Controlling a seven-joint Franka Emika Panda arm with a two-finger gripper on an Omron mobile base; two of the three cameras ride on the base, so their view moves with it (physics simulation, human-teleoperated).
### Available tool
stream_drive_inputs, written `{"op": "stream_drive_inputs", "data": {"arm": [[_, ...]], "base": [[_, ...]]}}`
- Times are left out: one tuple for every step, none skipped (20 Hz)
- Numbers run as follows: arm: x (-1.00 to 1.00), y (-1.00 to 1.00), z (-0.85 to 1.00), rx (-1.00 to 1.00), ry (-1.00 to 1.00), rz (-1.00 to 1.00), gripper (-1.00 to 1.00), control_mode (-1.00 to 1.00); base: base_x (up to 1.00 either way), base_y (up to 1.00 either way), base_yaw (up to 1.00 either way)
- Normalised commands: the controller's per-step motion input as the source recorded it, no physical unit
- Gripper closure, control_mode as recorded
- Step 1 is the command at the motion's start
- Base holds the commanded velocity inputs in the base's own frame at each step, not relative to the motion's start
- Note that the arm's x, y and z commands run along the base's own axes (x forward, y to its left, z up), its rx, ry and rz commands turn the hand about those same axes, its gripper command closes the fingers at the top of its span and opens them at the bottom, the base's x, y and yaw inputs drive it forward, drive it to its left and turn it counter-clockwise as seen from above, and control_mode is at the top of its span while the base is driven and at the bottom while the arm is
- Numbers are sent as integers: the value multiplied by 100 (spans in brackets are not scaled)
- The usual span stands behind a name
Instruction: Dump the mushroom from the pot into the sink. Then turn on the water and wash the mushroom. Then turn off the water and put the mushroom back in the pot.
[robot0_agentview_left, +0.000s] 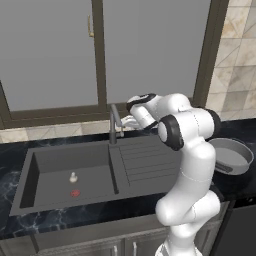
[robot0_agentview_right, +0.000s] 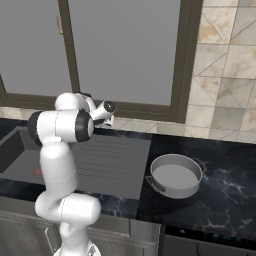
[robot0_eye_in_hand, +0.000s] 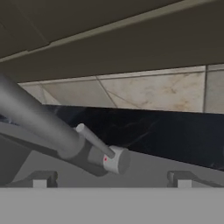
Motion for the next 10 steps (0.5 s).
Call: {"op": "stream_drive_inputs", "data": {"arm": [[13, 4, -4, 1, 0, -2, -100, -100], [9, 3, -3, 3, 0, -1, -100, -100], [9, 3, -3, 1, 0, -1, -100, -100], [10, 6, -4, 1, 0, -1, -100, -100], [9, 7, -2, 1, 0, -1, -100, -100], [9, 7, -5, 1, 0, -1, -100, -100], [7, 7, -5, 2, 0, -1, -100, -100], [7, 8, -6, 1, 0, -1, -100, -100], [7, 7, -7, 1, 0, -1, -100, -100], [6, 9, -9, 1, 0, -1, -100, -100]], "base": [[0, 0, 0], [0, 0, 0], [0, 0, 0], [0, 0, 0], [0, 0, 0], [0, 0, 0], [0, 0, 0], [0, 0, 0], [0, 0, 0], [0, 0, 0]]}}
